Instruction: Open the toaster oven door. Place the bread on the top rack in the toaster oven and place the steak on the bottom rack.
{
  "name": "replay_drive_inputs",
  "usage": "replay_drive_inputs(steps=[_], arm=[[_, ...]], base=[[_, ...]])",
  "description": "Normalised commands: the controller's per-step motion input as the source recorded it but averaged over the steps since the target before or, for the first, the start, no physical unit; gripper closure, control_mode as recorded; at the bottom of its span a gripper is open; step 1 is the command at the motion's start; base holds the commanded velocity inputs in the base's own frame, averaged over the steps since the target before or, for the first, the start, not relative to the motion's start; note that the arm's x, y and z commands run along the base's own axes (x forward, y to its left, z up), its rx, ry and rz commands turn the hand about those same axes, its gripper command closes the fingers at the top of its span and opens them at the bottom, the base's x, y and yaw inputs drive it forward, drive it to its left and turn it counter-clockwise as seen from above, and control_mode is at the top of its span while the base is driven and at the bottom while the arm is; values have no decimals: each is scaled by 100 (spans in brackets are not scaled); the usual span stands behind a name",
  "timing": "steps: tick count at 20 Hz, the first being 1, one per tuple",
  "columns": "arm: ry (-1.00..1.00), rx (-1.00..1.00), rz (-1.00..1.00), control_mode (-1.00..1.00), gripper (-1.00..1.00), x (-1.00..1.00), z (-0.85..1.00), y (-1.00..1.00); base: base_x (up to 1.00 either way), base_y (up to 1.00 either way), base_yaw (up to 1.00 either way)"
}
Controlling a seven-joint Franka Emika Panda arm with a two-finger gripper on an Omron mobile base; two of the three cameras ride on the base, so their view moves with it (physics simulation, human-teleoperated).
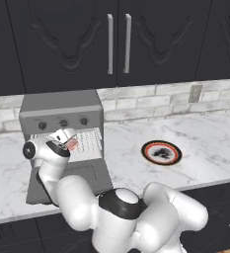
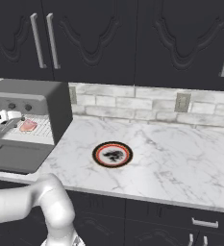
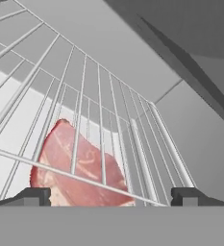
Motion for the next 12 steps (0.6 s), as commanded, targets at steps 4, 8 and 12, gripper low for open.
replay_drive_inputs(steps=[4, 8, 12], arm=[[5, 2, 1, -100, -100, 16, -38, -10], [11, 2, 5, -100, -100, 11, -47, -14], [4, 0, 8, -100, -100, -3, -56, -12]], base=[[0, 0, 0], [0, 0, 0], [0, 0, 0]])
